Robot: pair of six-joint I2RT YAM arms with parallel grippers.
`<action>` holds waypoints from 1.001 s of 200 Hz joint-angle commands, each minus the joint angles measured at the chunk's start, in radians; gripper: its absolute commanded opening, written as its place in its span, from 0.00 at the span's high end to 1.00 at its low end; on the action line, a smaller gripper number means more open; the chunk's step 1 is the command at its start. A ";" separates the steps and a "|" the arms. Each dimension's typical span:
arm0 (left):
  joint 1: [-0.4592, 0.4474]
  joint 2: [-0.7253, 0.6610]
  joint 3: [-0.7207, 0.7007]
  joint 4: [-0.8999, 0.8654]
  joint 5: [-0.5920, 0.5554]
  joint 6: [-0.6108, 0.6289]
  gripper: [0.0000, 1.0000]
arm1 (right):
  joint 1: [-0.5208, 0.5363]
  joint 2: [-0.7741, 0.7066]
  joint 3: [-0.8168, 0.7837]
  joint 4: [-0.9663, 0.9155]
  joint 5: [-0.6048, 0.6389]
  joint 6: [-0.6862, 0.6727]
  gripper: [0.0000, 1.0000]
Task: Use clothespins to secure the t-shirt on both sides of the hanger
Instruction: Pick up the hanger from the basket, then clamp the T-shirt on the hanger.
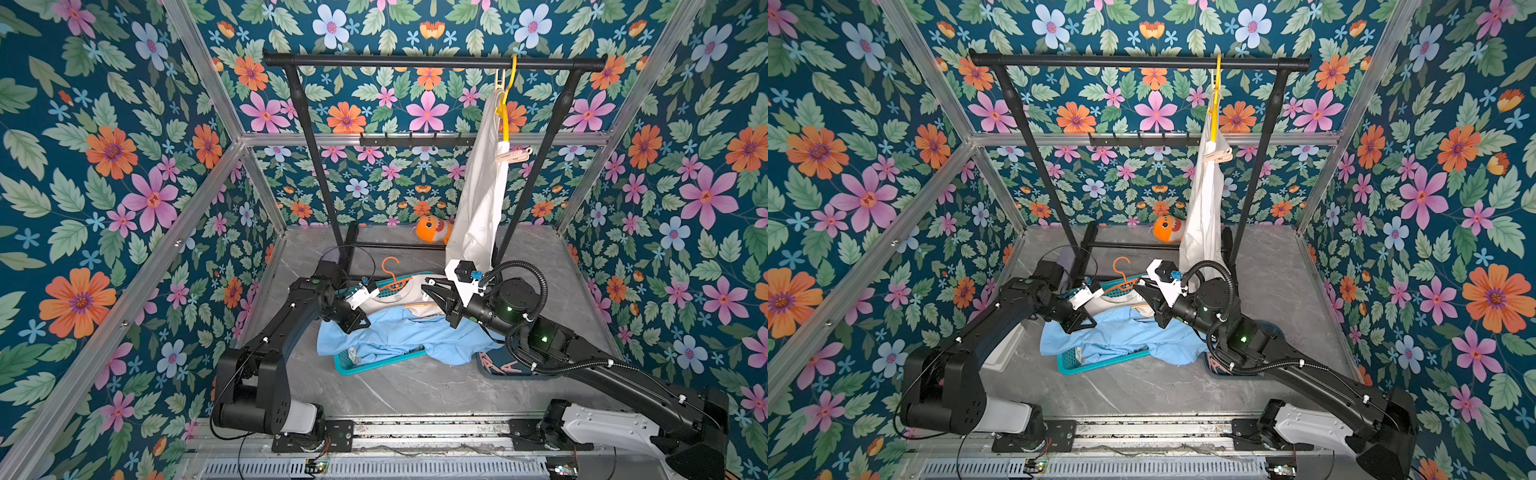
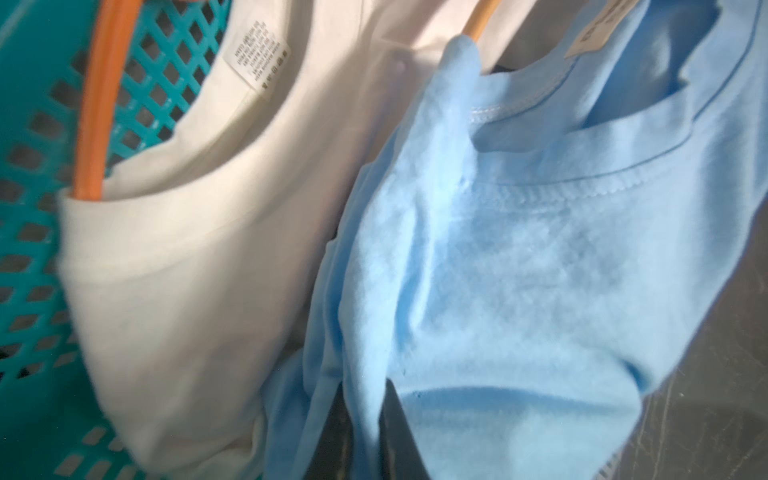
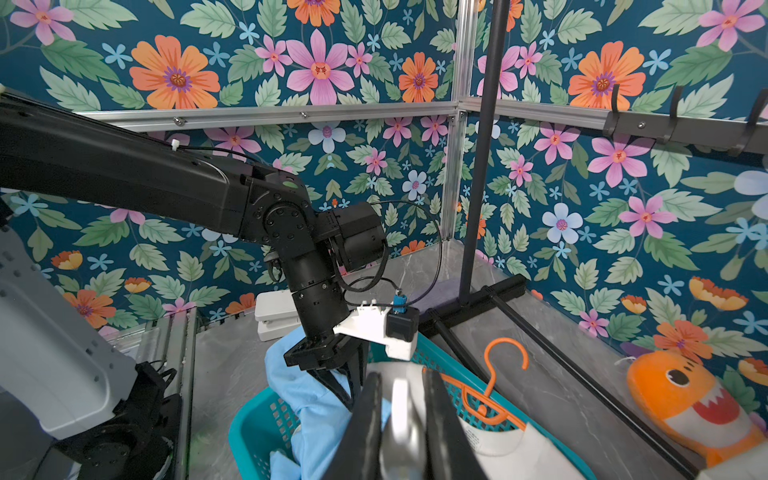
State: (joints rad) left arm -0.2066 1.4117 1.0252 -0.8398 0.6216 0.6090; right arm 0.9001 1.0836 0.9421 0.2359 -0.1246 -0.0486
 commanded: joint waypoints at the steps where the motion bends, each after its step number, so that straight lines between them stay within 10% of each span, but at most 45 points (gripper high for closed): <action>1: 0.000 -0.028 0.023 0.015 0.018 -0.024 1.00 | 0.000 -0.002 0.014 0.022 -0.006 0.003 1.00; 64: -0.014 -0.185 0.017 0.188 -0.263 -0.044 1.00 | 0.000 0.018 0.072 0.000 -0.047 -0.025 1.00; 124: -0.201 -0.510 -0.230 0.634 -0.623 0.210 1.00 | 0.000 0.076 0.180 0.019 -0.132 0.042 1.00; 200: -0.325 -0.717 -0.315 0.826 -0.615 0.385 1.00 | 0.000 0.162 0.305 -0.084 -0.122 0.109 1.00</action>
State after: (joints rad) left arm -0.5083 0.7376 0.7307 -0.1497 -0.0151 0.9356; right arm 0.9001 1.2186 1.2011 0.2016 -0.2577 0.0277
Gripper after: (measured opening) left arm 0.118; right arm 0.176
